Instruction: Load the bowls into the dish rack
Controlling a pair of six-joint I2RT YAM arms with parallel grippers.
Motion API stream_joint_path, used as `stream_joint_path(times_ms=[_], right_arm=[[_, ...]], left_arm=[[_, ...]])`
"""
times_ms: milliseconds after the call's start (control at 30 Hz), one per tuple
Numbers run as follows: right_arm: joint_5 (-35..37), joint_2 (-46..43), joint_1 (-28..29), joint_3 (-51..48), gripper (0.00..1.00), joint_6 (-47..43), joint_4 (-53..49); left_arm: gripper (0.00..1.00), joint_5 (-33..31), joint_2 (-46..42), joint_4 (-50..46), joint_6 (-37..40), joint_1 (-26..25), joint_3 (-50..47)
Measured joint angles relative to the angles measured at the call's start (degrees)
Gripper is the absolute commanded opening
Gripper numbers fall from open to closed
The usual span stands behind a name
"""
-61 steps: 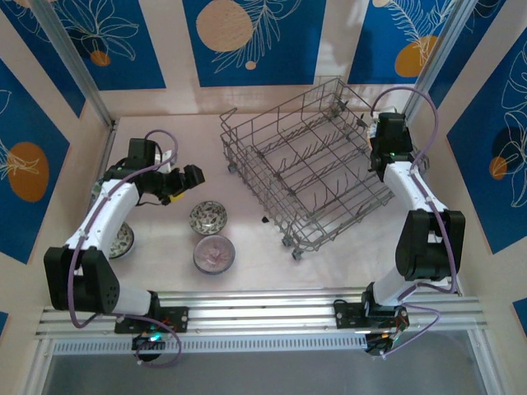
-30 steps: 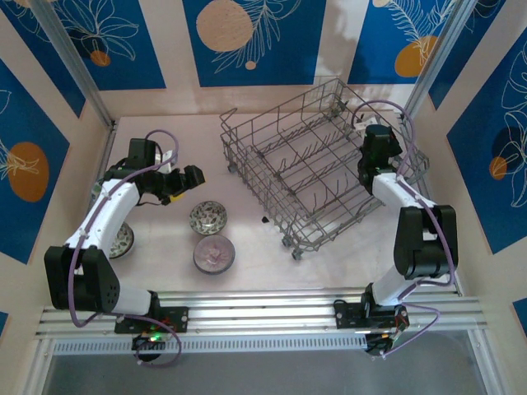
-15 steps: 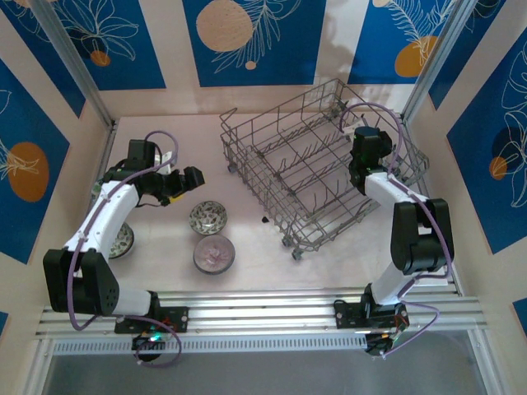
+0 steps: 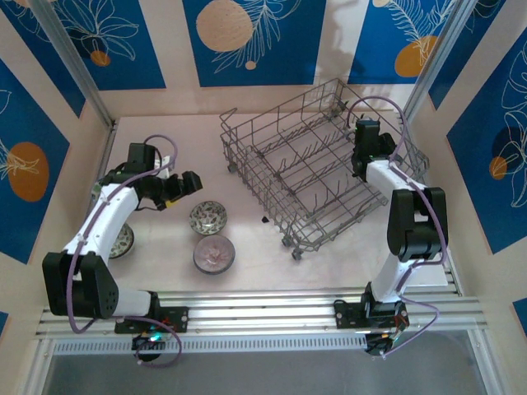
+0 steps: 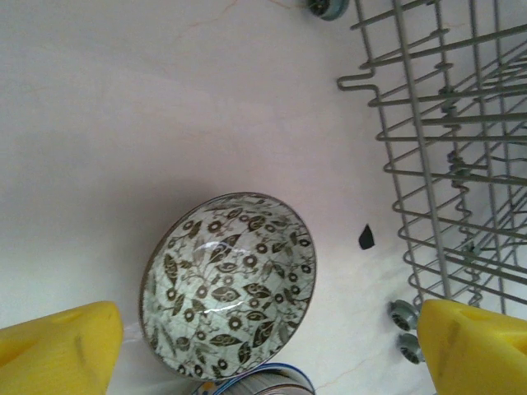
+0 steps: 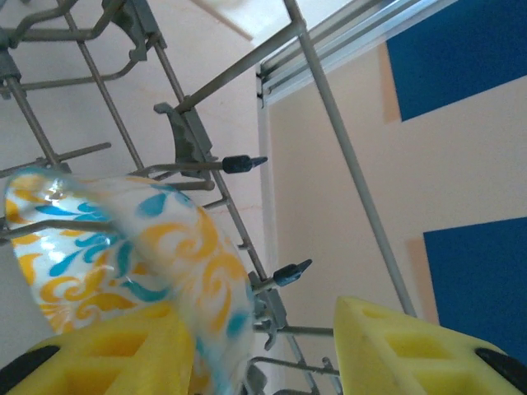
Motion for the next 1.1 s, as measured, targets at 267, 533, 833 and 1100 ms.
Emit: stream_joint_path(times_ms=[267,533,833,1100], right_arm=[[0.0,0.1,0.0,3.8,0.71,5.6,-7.8],[-0.9,-5.0,2.8,9.1,0.79,11.3,-16.5],[-1.5,-14.0,11.0,10.6,0.79,18.3,-24.3],[-3.5,-21.9,14.3,5.9,0.79,26.5,-31.9]], left_arm=[[0.90,-3.4,-1.9,-1.7,0.6,0.2,-3.4],[0.81,-4.7,-2.3,-2.7,0.7,0.2,-7.9],[0.65,-6.1,0.9,-1.8,1.0,-1.9,-10.0],[0.51,-8.3,6.1,0.4,0.9,-4.3,-10.2]])
